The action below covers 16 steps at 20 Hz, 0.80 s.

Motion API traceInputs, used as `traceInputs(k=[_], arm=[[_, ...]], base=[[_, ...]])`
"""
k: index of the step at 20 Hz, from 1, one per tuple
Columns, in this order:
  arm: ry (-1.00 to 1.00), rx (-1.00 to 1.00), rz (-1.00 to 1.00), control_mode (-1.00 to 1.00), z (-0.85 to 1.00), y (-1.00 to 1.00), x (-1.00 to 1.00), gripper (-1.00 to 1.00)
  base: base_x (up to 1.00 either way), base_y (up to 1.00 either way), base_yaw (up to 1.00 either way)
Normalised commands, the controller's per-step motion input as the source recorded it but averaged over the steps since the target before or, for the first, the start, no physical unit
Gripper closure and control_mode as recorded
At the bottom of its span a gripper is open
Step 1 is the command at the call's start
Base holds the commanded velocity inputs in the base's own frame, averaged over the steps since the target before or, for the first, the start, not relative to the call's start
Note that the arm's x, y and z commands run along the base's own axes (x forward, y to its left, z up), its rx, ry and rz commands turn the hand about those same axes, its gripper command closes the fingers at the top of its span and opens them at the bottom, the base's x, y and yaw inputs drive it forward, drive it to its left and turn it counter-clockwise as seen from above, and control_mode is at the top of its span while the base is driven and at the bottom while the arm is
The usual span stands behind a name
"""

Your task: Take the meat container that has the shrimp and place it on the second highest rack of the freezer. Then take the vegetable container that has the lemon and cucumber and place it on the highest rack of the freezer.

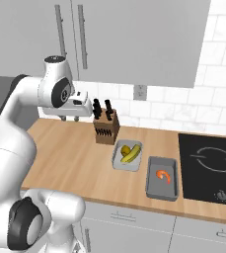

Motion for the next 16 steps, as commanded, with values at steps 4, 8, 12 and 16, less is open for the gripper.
traceInputs(k=[4,8,12,16], arm=[[0.00,0.03,-0.14,-1.00,-0.16,-0.18,-0.13,-1.00],[0.05,0.12,-0.33,-1.00,-0.19,-0.75,-0.68,-1.00],[0.10,0.15,-0.38,-1.00,-0.30,-0.88,-1.00,-1.00],[0.10,0.09,-0.34,-1.00,-0.62,-0.99,-0.71,-1.00]], base=[[0.00,0.00,0.00],[0.00,0.00,0.00],[0.00,0.00,0.00],[0.00,0.00,0.00]])
